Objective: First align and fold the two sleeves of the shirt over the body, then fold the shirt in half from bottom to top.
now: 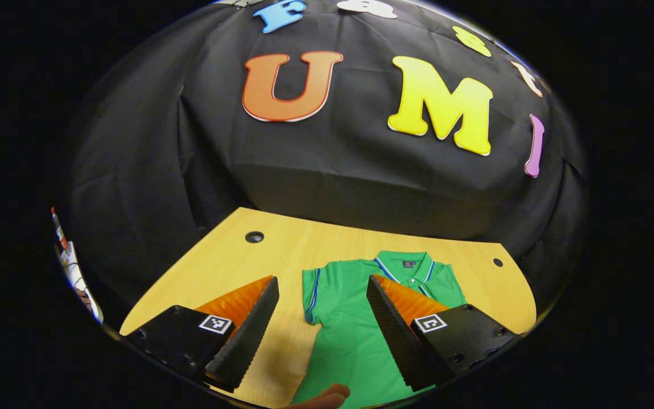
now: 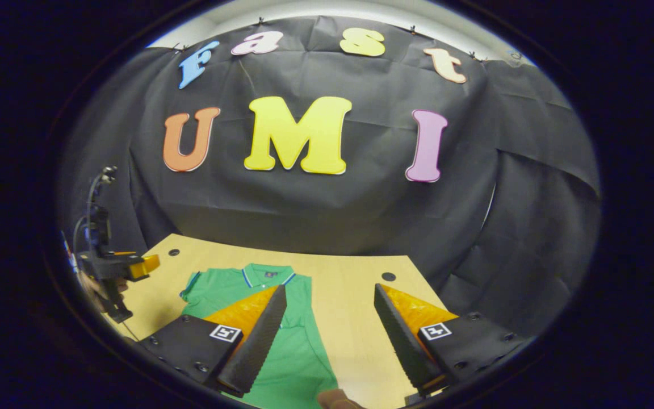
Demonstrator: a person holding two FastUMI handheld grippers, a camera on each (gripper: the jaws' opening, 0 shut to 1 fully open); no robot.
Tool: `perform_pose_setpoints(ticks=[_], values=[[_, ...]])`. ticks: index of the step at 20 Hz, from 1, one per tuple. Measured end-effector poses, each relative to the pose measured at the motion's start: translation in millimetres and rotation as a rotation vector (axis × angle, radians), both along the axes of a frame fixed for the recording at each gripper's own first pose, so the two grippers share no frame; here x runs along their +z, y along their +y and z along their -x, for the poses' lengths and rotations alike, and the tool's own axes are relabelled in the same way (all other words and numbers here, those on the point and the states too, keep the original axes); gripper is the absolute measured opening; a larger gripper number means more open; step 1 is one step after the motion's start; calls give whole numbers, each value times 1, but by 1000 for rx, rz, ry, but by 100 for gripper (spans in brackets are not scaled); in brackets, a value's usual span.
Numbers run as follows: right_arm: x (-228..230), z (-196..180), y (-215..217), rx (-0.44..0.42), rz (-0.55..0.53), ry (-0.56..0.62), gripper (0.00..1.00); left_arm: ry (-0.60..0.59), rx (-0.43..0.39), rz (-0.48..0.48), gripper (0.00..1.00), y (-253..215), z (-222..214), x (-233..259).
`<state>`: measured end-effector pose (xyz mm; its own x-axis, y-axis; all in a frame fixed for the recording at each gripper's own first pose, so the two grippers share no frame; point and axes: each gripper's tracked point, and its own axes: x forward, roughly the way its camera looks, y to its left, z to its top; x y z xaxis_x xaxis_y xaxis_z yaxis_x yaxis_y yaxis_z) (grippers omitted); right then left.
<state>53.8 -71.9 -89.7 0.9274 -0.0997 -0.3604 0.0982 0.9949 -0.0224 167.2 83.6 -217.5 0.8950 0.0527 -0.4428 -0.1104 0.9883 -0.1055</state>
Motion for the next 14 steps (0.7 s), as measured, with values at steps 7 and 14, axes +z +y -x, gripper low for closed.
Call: perform_pose_setpoints(ticks=[7,14], values=[[-19,45,16,-37,-1,121,98,206,-1,3,100,17,-38,-95],[-18,43,32,-43,2,167,96,347,12,-19,100,34,-68,-150]])
